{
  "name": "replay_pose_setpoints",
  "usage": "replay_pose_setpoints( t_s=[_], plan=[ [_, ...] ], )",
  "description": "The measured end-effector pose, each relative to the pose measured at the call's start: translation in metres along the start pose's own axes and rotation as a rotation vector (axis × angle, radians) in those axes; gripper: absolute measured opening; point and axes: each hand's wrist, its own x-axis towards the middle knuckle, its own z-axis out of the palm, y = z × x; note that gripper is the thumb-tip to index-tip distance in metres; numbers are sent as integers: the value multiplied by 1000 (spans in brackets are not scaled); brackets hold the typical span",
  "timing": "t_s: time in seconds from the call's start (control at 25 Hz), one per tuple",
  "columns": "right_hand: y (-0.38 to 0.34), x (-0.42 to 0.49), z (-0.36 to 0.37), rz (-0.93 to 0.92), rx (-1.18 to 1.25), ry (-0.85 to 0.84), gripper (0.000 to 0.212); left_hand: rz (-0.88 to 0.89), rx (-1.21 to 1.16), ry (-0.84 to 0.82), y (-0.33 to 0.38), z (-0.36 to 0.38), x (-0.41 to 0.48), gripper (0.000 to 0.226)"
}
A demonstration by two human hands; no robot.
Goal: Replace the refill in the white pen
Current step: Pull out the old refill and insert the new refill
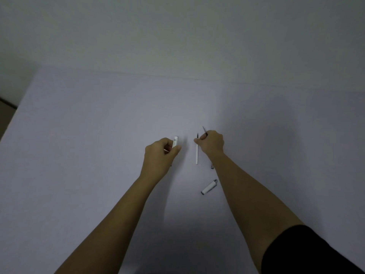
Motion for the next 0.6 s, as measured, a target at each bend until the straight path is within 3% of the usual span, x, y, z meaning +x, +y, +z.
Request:
replay_pose_setpoints(
  t_s=[0.24,0.44,0.6],
  plan=[
    [9,3,16,73,101,-119,30,-75,51,-45,-23,12,6,17],
    [-17,-22,-9,289,994,-316,23,-54,86,-97,-29,13,-7,17],
    [-24,-52,-44,30,1154,-281,23,21,100,-115,-23,6,-22,16]
  ],
)
